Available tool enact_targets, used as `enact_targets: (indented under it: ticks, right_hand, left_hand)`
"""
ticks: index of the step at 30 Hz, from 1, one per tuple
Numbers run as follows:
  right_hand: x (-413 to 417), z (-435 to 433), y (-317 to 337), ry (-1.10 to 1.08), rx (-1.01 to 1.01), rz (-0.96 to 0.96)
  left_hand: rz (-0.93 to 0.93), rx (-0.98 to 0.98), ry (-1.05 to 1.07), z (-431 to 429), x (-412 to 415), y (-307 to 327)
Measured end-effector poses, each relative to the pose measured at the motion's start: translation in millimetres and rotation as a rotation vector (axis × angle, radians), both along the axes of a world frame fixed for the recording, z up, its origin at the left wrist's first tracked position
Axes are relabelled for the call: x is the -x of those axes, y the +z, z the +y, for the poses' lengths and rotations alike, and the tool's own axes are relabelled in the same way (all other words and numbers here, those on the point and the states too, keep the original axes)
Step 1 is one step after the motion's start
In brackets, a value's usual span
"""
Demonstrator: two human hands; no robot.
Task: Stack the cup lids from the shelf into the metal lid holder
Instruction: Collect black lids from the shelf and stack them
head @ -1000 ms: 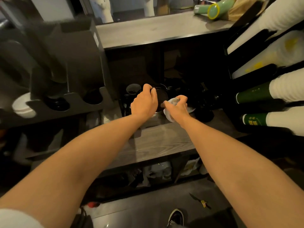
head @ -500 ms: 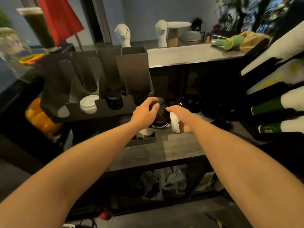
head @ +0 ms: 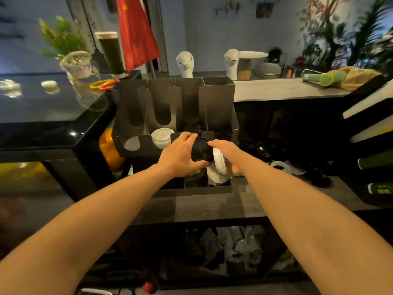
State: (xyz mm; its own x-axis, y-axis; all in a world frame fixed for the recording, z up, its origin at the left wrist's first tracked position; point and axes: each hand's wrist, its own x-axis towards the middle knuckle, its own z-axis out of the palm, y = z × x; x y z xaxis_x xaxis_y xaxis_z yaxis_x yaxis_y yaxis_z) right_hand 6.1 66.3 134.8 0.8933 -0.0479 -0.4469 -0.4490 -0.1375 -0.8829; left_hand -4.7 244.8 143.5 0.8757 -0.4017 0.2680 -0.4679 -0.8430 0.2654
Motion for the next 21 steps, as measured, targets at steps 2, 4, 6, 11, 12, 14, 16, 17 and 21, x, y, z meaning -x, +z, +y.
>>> enact_targets:
  ticks: [2,4,6,11,12,14,16,17,21]
  right_hand:
    - [0,9,5,0.027,-0.015,-0.015]
    - [-1,15,8,0.067,-0.046,-0.035]
    - [-2,20,13,0.127,-0.006,-0.124]
    - [-6,26,30,0.358,0.411,-0.446]
    - [-8,25,32,0.405,0.495,-0.47]
    - [-13,22,38,0.474,0.643,-0.483]
    - [-21,18,44,0.533,0.776,-0.476]
    - [-24,16,48,0.568,0.836,-0.467]
    - [-38,15,69,0.669,0.937,-0.396]
  left_hand:
    - [0.001,0.045,0.029,12,-1,0]
    - [-0.007,0.086,0.076,20,-3,2]
    - [-0.046,0.063,0.121,23,-8,5]
    - [-0.138,0.009,0.151,24,-29,13]
    - [-0.131,0.016,0.15,23,-33,15]
    - [-0.109,0.032,0.149,19,-42,22]
    - [-0.077,0.024,0.161,15,-51,29]
    - [-0.051,0.019,0.173,13,-55,32]
    - [0.053,-0.011,0.21,3,-69,39]
